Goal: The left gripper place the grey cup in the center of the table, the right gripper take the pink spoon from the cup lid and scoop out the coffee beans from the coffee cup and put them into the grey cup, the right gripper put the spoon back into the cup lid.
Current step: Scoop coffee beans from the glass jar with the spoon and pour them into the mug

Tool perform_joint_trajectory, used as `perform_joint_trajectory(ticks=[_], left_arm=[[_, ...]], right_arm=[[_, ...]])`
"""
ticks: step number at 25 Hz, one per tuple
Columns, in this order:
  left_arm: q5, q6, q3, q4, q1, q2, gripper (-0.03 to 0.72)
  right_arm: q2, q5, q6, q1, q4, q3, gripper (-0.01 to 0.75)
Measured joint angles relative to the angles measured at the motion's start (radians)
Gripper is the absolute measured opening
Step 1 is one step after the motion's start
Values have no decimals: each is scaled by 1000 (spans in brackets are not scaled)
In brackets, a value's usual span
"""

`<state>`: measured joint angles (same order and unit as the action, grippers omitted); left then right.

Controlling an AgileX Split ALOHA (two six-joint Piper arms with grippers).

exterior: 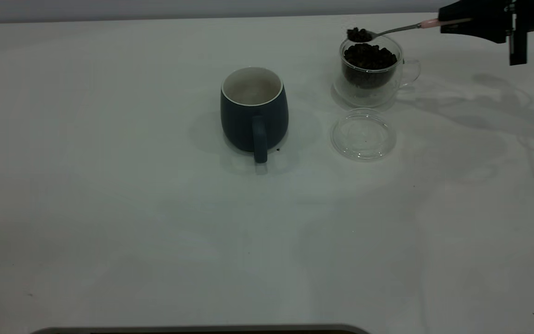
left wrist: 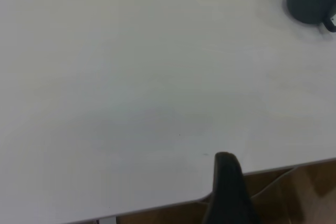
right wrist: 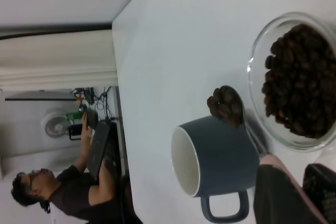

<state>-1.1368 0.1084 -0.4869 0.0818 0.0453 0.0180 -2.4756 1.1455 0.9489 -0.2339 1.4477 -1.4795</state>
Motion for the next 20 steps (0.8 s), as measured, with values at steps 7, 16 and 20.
perform_joint_trajectory(ticks=[7, 16, 20], left_arm=[[0, 0, 0, 0, 0, 0, 565], [0, 0, 0, 0, 0, 0, 565], [0, 0, 0, 0, 0, 0, 565]], right_arm=[[0, 0, -1, 73, 23, 0, 103], [0, 0, -8, 167, 30, 0, 103], [0, 0, -8, 197, 30, 0, 103]])
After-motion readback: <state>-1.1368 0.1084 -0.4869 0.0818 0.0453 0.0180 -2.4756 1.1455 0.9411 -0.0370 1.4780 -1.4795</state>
